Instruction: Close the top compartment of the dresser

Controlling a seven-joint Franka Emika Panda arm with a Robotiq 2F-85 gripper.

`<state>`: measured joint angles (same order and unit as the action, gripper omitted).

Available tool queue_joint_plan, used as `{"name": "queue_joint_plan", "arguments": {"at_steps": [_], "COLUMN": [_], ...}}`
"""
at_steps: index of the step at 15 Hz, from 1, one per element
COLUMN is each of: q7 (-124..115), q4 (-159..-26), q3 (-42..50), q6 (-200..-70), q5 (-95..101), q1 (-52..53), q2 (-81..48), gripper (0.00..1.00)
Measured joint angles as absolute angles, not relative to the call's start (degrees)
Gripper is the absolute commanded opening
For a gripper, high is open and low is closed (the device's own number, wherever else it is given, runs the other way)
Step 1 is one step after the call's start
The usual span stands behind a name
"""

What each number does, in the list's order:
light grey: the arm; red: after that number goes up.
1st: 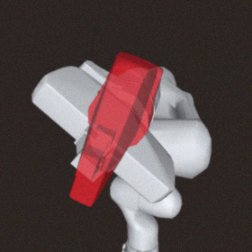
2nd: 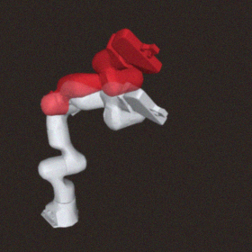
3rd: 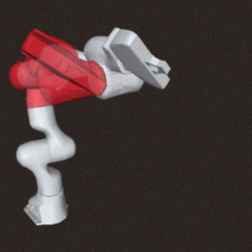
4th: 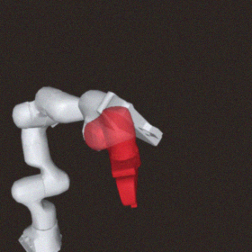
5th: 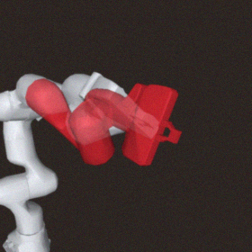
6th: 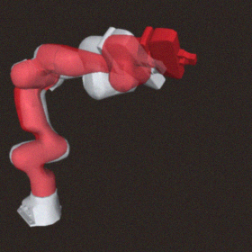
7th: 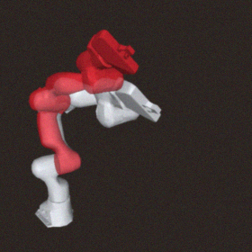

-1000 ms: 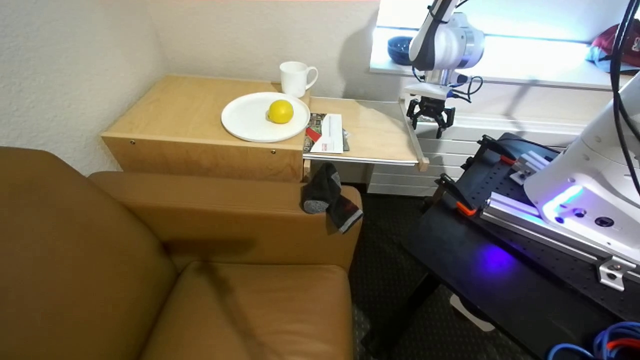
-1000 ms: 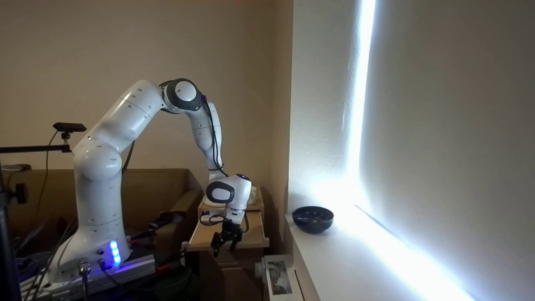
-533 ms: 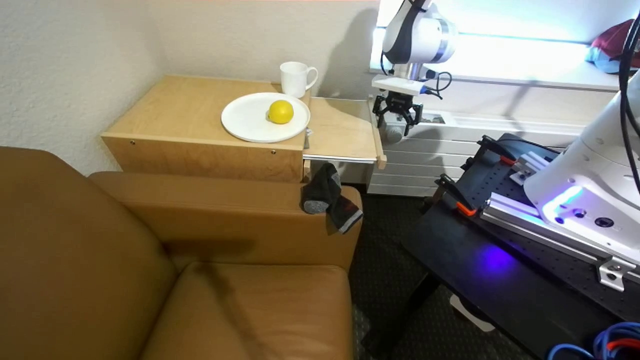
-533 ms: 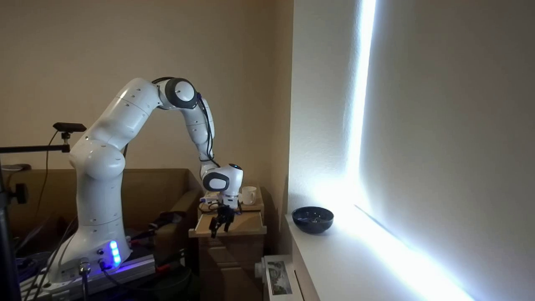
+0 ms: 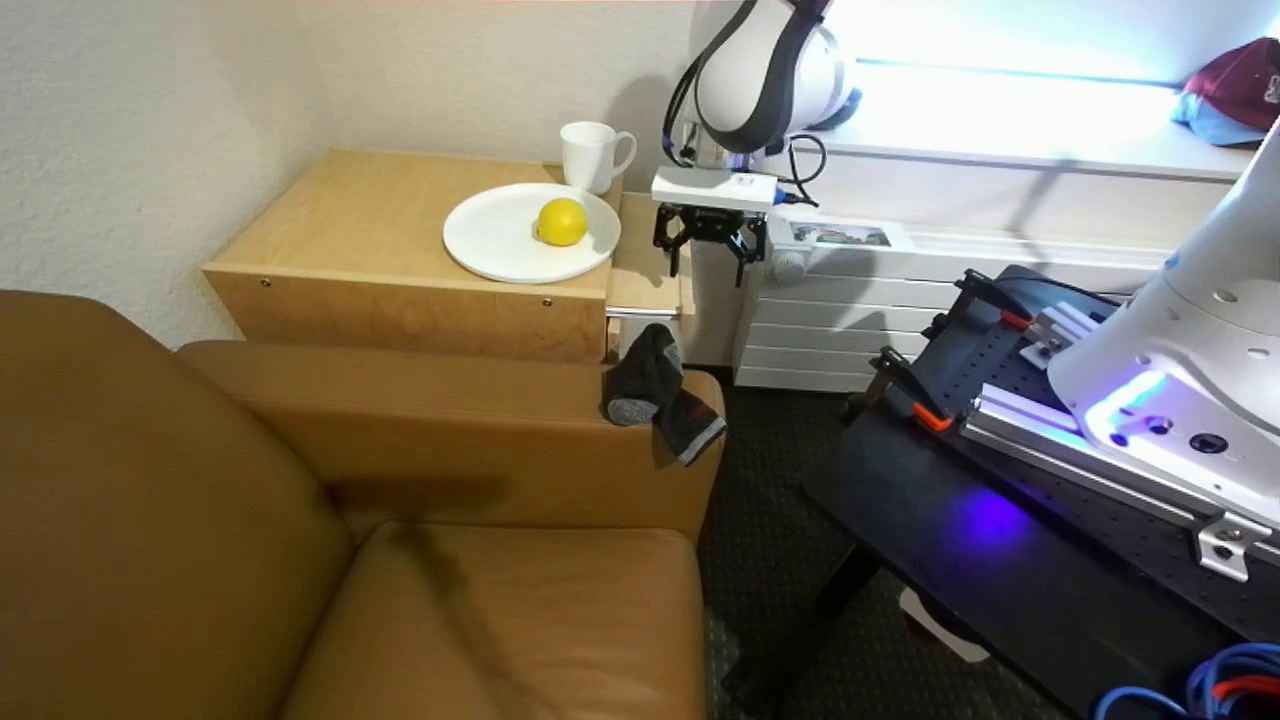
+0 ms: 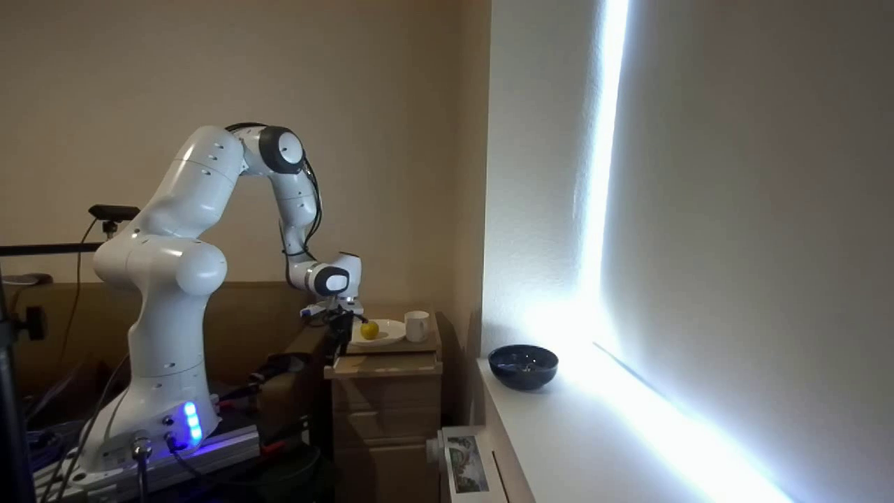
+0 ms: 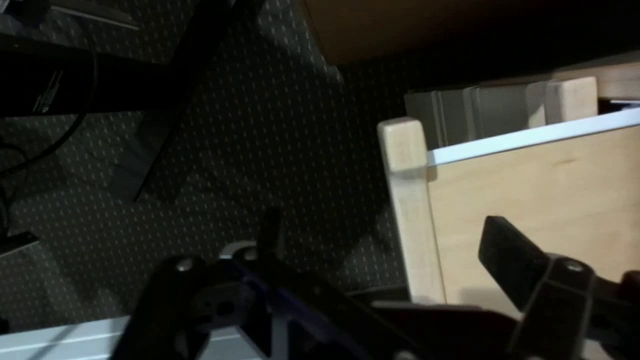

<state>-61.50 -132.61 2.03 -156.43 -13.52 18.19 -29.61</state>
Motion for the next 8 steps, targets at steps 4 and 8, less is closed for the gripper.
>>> {"name": "queue_joint_plan", "arguments": {"at_steps": [4, 8], "q7": [-68.1, -70.3], "q4": [-136.1, -139.5], "q3": [10.2, 14.6], "q6": [-154.7, -152.6], "q5": [-1.0, 6.4], "q1": [22.3, 22.1], "q2": [-25.5, -23.0], "gripper": [1.0, 1.0]}}
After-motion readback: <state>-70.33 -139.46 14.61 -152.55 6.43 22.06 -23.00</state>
